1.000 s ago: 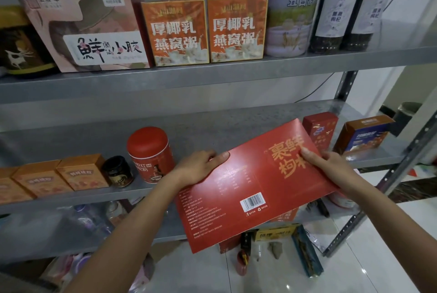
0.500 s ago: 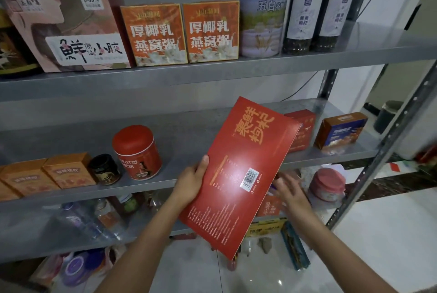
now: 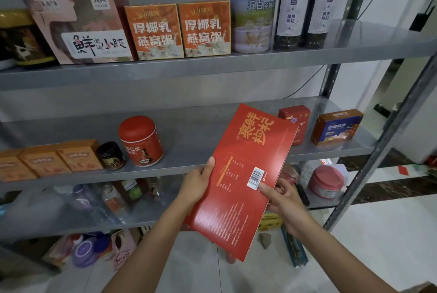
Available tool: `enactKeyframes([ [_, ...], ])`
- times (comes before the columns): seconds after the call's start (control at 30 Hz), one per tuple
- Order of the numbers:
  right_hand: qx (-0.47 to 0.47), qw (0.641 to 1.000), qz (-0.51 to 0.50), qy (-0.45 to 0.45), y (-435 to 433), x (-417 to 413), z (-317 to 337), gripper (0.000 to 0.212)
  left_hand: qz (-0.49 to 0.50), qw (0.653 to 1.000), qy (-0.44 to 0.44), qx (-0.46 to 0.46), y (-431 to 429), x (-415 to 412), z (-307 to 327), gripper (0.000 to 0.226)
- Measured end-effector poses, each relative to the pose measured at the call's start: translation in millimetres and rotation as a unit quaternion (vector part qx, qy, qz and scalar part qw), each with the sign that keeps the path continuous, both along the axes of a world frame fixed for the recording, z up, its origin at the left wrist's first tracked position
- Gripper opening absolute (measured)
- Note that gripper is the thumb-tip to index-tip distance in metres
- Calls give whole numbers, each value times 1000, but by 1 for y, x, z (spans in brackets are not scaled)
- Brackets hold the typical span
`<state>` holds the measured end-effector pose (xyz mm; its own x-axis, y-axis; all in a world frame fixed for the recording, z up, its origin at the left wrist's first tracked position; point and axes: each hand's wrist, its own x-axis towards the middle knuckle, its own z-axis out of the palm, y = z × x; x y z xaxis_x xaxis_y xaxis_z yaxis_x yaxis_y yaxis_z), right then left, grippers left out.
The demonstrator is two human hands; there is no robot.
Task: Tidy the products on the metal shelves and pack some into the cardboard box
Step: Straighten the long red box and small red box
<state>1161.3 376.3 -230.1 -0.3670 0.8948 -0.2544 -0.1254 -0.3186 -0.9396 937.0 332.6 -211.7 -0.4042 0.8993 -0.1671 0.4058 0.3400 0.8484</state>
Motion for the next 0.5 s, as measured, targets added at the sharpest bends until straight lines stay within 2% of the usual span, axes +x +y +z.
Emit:
enactKeyframes([
  [0.37, -25, 999, -1, 39, -14, 20, -1, 55, 8, 998, 21, -59, -6, 17, 20, 75],
  [0.5, -38, 998, -14, 55, -18, 32, -1, 60, -14, 996, 51, -67, -1, 27, 25, 81],
])
